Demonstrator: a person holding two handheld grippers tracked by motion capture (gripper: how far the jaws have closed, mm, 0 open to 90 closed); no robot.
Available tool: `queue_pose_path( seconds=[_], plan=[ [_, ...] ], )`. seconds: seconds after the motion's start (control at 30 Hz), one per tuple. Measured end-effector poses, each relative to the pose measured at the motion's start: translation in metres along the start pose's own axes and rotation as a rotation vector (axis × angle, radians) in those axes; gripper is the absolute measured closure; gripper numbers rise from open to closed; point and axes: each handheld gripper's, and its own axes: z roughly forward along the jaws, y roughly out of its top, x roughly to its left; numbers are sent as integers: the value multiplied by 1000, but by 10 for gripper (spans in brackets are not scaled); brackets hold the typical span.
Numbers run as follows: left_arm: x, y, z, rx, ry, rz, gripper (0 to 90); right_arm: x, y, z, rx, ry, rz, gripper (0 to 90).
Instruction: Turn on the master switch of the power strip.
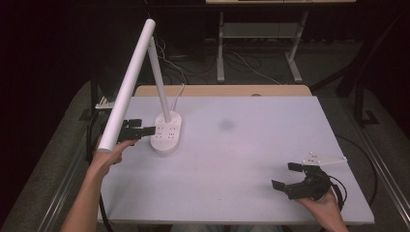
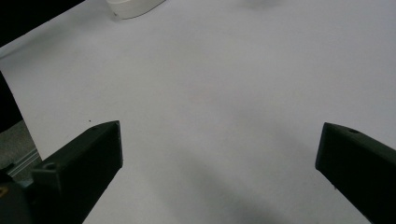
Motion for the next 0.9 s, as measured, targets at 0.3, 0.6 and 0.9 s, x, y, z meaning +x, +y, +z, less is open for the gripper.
queue_pose_path(
  seconds=[0.3, 0.6, 0.9],
  plan=[
    [9, 12, 3, 9, 27, -31, 242, 0, 0, 0, 4, -3, -3, 1],
    [19, 19, 9, 9, 32, -36, 380, 0, -1, 2, 16, 4, -7, 1],
    [31, 22, 20, -2, 48, -46, 519, -1, -1, 3, 32, 9, 1, 1]
  ],
)
